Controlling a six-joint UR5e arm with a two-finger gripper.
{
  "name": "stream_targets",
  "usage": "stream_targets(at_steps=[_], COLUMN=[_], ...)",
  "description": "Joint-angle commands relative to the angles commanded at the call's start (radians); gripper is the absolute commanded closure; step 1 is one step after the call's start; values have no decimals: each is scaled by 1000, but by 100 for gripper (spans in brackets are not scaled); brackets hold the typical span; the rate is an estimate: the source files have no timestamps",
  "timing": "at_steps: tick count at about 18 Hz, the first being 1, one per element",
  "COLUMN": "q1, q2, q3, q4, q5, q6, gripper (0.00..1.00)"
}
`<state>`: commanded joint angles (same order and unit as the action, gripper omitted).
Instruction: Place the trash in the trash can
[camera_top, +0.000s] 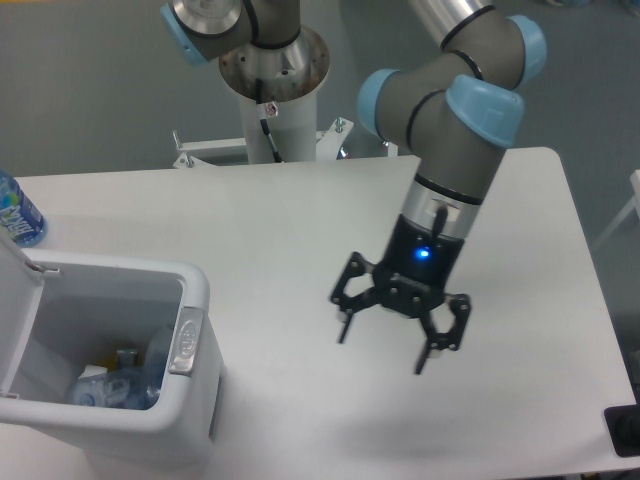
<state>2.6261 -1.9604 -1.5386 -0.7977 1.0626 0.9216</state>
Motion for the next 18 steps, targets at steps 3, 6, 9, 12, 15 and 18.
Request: stream_targets(at_steps=[3,6,9,12,15,18], q1=[21,35,34,25,17,17], q2=[-17,-23,-44,-55,-57,-54], q3=[-2,-9,-2,2,-2,-8], q4=[-2,-6,-6,-17,-21,-28], q5=[150,292,374,468,496,497], q6=[150,230,232,250,279,290], gripper=[0,0,0,0,0,0])
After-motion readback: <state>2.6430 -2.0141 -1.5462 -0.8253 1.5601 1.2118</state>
